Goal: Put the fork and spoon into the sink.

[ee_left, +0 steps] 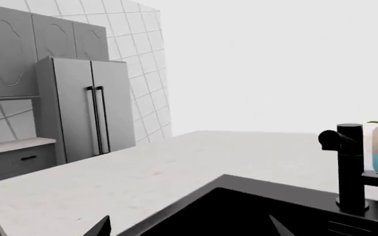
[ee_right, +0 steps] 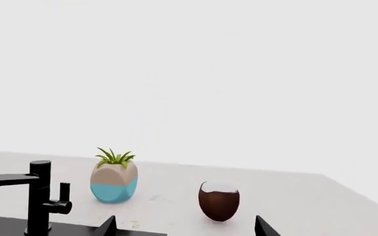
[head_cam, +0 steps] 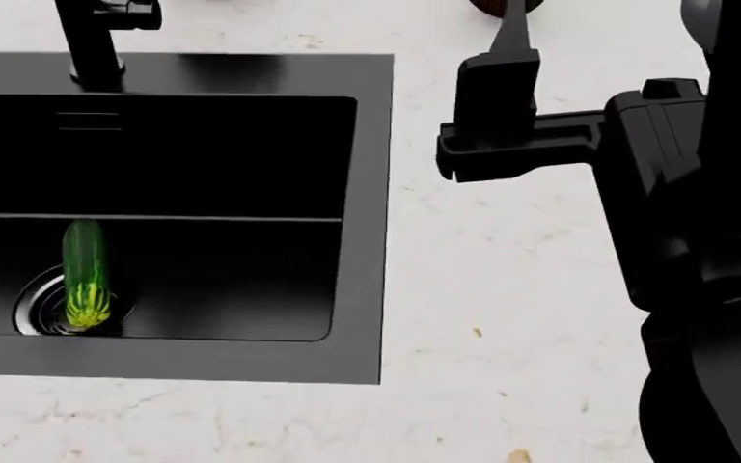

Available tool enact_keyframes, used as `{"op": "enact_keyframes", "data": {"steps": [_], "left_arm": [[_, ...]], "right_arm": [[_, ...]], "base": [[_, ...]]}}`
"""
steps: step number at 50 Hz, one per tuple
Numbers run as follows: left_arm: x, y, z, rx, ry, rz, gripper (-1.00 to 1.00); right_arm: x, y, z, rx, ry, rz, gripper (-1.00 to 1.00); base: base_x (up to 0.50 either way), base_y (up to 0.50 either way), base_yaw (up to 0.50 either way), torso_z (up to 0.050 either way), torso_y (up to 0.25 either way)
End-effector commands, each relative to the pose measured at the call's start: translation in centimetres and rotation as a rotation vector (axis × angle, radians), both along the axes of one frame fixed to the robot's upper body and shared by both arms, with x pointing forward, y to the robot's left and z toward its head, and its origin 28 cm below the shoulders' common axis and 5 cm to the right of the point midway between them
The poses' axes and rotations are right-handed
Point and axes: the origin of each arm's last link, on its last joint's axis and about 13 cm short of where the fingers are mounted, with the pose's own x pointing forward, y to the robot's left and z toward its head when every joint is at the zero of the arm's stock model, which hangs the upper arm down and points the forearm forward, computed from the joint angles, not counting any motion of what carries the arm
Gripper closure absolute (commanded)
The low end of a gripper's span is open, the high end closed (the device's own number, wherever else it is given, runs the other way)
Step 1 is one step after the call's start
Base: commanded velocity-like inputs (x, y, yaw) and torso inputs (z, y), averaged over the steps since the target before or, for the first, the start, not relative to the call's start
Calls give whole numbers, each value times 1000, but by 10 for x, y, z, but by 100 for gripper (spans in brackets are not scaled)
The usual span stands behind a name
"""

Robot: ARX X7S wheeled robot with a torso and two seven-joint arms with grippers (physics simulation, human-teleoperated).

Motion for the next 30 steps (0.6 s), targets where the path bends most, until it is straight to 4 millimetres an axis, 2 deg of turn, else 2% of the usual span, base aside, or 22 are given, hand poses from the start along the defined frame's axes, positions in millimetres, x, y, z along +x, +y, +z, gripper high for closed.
{"op": "enact_keyframes", "data": {"steps": [1,7,30], "left_arm": [[0,-1,-2,-7,-11,9,-100],[0,-1,-2,-5,-21,21,-100],[1,-2,-1,3,-22,21,-100]], "right_arm": [[-2,0,0,3,-13,24,-100],[-1,0,0,7,-18,35,-100],[-3,2,1,14,-27,75,-100]], "base": [[371,-227,0,0,0],[374,-223,0,0,0],[374,-95,0,0,1]]}}
